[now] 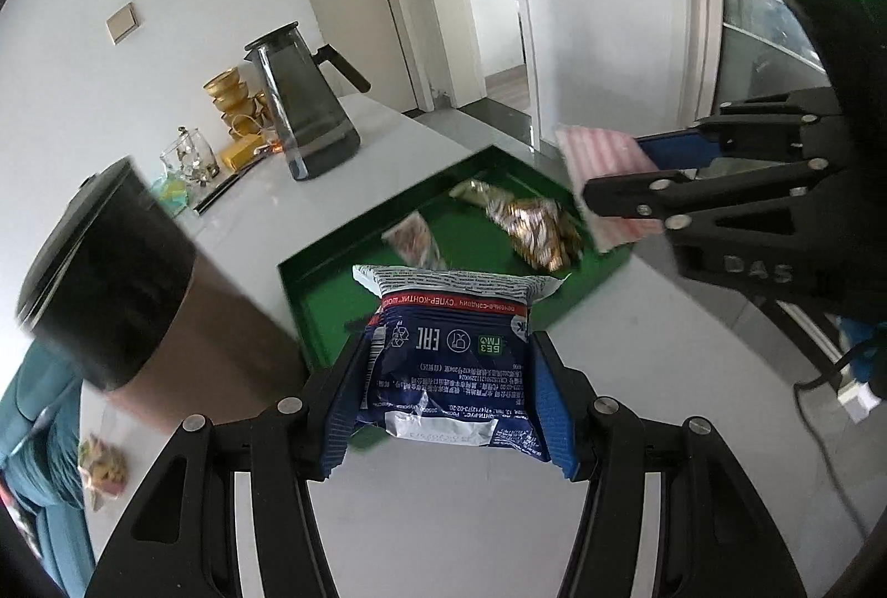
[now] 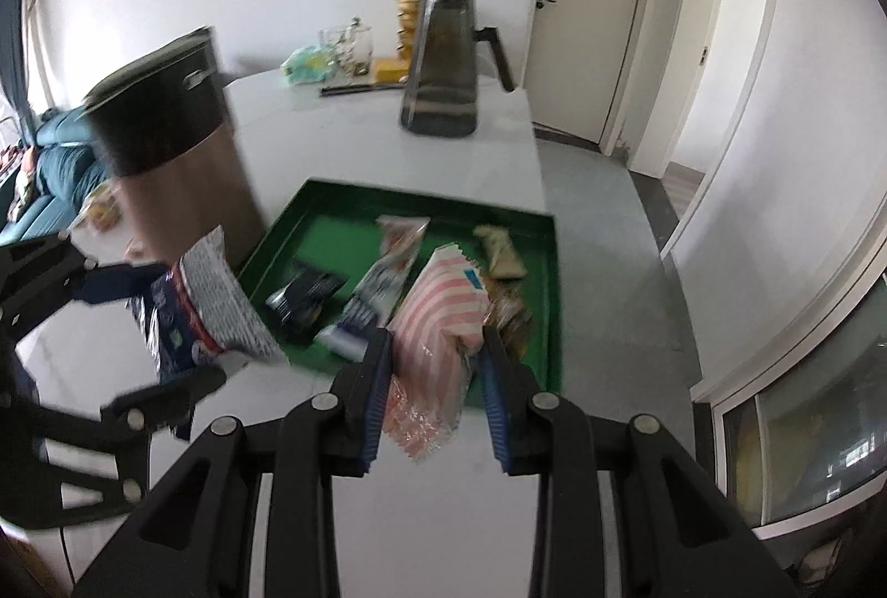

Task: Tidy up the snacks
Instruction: 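Carry the blue-white bag and pink-striped packet over the green tray, then open both grippers to drop the two snacks into the tray, then move both open grippers back toward the remaining snacks on the table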

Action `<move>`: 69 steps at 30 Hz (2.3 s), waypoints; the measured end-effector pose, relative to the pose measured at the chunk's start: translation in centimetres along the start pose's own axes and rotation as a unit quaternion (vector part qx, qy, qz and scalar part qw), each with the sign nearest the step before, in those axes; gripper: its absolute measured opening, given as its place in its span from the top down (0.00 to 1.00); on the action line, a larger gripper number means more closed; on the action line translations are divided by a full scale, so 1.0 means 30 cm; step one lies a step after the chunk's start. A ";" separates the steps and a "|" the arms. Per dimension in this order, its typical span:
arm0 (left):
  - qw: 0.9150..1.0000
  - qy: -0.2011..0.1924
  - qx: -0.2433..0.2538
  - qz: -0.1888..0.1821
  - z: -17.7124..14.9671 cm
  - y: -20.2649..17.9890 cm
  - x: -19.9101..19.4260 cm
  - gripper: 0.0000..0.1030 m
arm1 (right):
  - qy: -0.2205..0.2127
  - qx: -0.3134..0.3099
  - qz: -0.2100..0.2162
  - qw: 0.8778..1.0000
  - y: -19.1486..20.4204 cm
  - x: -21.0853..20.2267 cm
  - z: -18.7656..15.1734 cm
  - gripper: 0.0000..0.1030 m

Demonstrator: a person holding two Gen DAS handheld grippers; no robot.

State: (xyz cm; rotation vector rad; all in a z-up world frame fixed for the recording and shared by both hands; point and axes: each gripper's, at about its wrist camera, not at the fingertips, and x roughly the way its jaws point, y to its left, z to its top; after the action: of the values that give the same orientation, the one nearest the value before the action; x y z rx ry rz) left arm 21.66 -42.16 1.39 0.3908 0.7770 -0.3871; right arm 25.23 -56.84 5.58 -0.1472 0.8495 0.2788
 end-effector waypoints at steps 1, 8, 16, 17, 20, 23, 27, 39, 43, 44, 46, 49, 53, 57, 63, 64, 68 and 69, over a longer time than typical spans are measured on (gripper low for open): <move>1.000 0.001 -0.004 0.000 0.018 -0.002 0.029 0.50 | -0.001 0.003 -0.001 1.000 -0.021 0.026 0.019 1.00; 0.999 0.023 -0.031 0.006 0.097 0.008 0.223 0.50 | 0.007 0.018 -0.001 1.000 -0.108 0.232 0.087 1.00; 0.998 0.042 -0.050 0.024 0.113 0.051 0.391 0.50 | 0.026 0.011 0.003 1.000 -0.126 0.430 0.108 1.00; 0.997 0.044 -0.051 0.024 0.111 0.053 0.402 0.50 | 0.030 0.012 0.006 0.999 -0.128 0.457 0.108 1.00; 0.997 0.051 -0.053 0.018 0.099 0.051 0.431 0.50 | 0.039 0.009 0.009 0.999 -0.119 0.509 0.109 1.00; 0.997 0.057 -0.053 0.018 0.087 0.046 0.459 0.50 | 0.043 0.007 0.016 0.999 -0.107 0.545 0.104 1.00; 0.997 0.050 -0.046 0.024 0.091 0.042 0.468 0.50 | 0.045 0.003 0.019 0.999 -0.096 0.567 0.103 1.00; 0.997 0.049 -0.054 0.031 0.090 0.056 0.492 0.48 | 0.056 0.005 0.027 0.998 -0.080 0.600 0.090 1.00; 0.997 0.048 -0.056 0.033 0.091 0.056 0.492 0.48 | 0.055 0.007 0.029 0.998 -0.079 0.593 0.088 1.00; 0.997 0.048 -0.055 0.034 0.092 0.056 0.493 0.48 | 0.054 0.008 0.030 0.998 -0.080 0.591 0.087 1.00; 0.997 0.048 -0.054 0.035 0.093 0.055 0.495 0.48 | 0.054 0.008 0.031 0.998 -0.080 0.588 0.084 1.00; 0.997 0.049 -0.059 0.033 0.093 0.061 0.494 0.48 | 0.050 0.010 0.034 0.998 -0.080 0.579 0.084 0.99; 0.997 0.044 -0.060 0.034 0.094 0.061 0.483 0.44 | 0.045 0.012 0.037 0.998 -0.078 0.567 0.087 0.96; 0.996 0.038 -0.061 0.043 0.094 0.059 0.474 0.39 | 0.040 0.015 0.039 0.998 -0.079 0.552 0.092 0.85; 0.996 0.031 -0.064 0.046 0.095 0.064 0.453 0.36 | 0.032 0.021 0.041 0.998 -0.081 0.526 0.093 0.73; 0.996 0.029 -0.064 0.048 0.095 0.065 0.450 0.35 | 0.030 0.021 0.041 0.998 -0.080 0.518 0.094 0.73; 0.996 0.022 -0.069 0.049 0.097 0.065 0.425 0.31 | 0.020 0.022 0.042 0.999 -0.076 0.488 0.105 0.72; 0.996 0.019 -0.070 0.050 0.099 0.066 0.418 0.30 | 0.017 0.023 0.043 0.999 -0.076 0.480 0.108 0.72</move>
State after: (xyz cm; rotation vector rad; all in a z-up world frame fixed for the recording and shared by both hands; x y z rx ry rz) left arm 32.53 -44.24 -5.52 0.3050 0.8134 -0.2310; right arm 37.29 -55.60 -3.16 -0.0733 0.8962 0.3387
